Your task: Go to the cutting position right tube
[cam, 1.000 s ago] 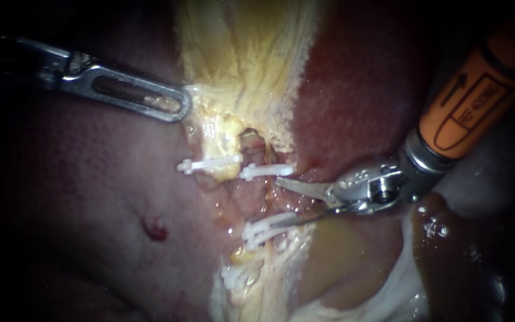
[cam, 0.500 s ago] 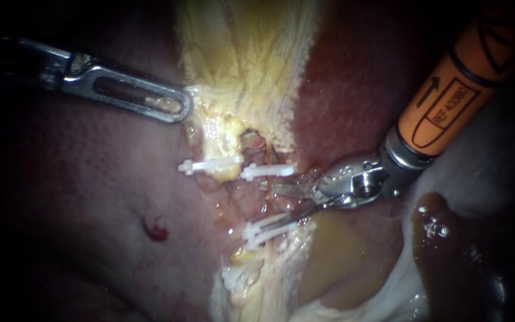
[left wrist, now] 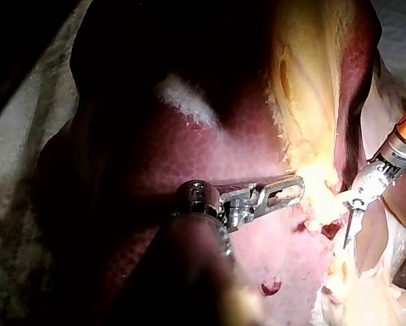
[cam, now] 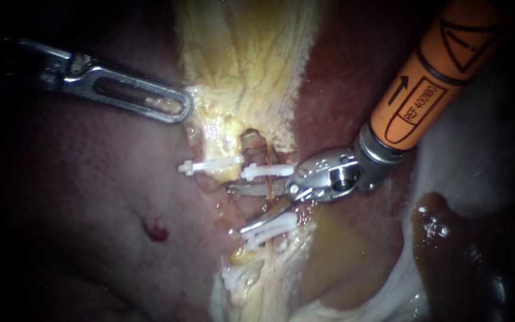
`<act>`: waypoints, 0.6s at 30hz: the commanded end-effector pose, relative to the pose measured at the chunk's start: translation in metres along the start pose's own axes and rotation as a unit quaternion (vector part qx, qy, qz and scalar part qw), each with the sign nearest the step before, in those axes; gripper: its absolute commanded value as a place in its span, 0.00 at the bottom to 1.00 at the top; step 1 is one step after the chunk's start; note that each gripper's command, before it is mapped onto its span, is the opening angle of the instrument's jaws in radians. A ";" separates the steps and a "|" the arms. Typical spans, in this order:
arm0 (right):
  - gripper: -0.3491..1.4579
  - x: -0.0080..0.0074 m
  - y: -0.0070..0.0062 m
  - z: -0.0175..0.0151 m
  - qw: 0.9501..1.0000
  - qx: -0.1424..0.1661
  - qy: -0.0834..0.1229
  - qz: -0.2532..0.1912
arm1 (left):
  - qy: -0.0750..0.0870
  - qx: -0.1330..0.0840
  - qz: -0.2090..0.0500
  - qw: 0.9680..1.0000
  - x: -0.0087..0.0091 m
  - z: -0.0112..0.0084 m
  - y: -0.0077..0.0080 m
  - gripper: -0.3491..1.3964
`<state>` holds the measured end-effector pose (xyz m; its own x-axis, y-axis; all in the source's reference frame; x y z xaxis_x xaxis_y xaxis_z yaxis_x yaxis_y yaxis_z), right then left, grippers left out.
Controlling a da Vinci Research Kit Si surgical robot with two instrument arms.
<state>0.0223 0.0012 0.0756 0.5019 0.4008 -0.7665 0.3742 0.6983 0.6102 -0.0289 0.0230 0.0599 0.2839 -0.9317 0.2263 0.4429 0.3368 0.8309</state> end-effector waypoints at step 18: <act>0.92 0.0019 -0.0004 0.0024 1.000 0.013 0.027 -0.008 | 0.000 -0.001 0.000 1.000 -0.0001 0.0002 0.0000 0.00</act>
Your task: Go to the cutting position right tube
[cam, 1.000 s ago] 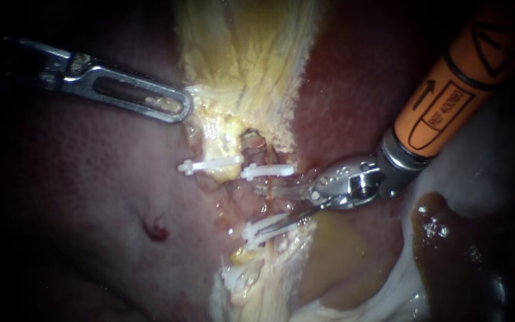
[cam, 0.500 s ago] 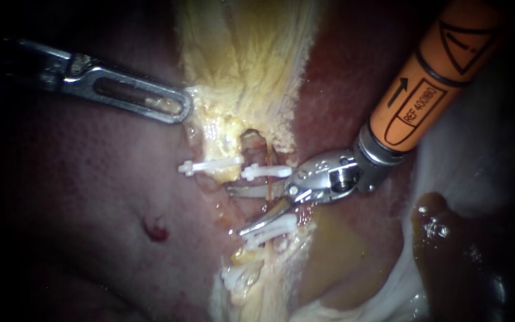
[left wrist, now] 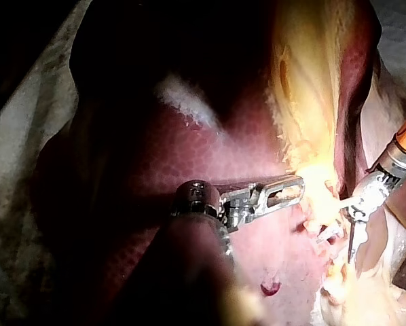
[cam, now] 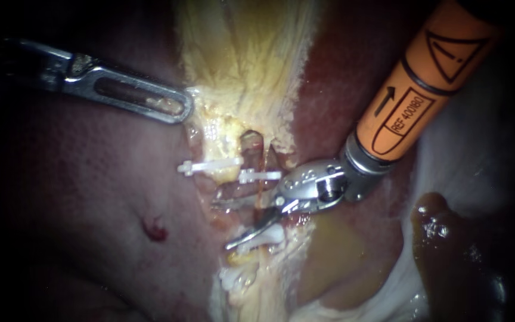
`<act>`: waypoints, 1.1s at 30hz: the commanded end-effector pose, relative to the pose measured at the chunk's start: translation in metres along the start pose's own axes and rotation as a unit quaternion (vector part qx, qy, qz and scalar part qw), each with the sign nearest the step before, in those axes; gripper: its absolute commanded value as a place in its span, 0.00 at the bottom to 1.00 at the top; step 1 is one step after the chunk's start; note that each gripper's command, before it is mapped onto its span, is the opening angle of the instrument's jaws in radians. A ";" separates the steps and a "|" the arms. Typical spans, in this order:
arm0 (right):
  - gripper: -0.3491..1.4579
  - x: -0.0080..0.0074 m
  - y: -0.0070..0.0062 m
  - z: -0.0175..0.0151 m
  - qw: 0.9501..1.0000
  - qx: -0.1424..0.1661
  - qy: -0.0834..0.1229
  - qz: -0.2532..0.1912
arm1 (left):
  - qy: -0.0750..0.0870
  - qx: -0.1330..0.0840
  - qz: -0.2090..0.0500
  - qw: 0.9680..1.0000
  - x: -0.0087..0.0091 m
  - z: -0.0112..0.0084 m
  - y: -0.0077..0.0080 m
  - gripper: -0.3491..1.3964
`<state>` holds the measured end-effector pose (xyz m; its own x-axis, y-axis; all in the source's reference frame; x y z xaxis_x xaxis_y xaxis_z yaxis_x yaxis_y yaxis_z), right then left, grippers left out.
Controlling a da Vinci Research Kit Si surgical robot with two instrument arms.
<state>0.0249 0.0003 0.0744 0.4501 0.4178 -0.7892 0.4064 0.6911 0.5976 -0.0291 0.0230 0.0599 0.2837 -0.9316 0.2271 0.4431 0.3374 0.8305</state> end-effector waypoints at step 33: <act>0.93 0.0027 -0.0034 -0.0009 0.999 0.023 0.037 0.008 | 0.000 0.000 0.000 1.000 0.0000 0.0002 0.0002 0.00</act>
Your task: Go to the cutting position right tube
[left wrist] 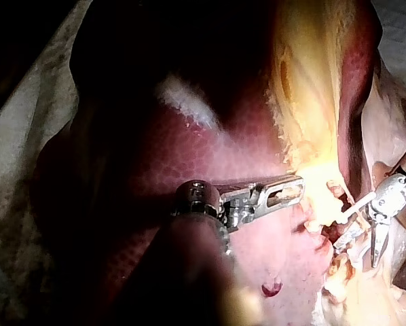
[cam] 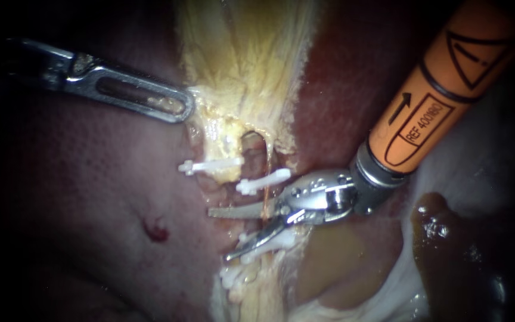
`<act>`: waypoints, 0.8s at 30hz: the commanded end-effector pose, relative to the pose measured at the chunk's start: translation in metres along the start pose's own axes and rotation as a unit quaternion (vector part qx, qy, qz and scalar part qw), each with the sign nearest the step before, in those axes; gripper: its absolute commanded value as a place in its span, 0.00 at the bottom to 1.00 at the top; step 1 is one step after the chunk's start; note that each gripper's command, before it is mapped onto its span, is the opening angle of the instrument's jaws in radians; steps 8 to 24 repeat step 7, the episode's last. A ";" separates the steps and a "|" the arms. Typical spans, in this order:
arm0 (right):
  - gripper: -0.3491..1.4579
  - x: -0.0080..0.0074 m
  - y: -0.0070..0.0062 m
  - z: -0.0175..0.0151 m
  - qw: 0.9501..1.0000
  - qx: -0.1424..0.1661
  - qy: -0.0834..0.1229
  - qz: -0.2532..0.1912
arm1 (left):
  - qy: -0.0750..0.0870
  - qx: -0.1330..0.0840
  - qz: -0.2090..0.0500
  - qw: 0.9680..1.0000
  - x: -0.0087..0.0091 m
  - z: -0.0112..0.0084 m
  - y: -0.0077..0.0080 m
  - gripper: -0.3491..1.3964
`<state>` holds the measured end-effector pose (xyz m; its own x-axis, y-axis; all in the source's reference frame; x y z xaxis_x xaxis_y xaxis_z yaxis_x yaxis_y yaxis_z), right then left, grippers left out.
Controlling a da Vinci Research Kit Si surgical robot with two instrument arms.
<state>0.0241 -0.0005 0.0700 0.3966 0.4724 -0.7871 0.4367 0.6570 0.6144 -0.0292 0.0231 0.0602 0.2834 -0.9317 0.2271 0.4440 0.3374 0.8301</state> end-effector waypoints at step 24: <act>0.93 -0.0002 0.0001 -0.0001 1.000 0.000 -0.001 0.000 | 0.001 0.001 0.000 1.000 -0.0001 0.0002 0.0000 0.00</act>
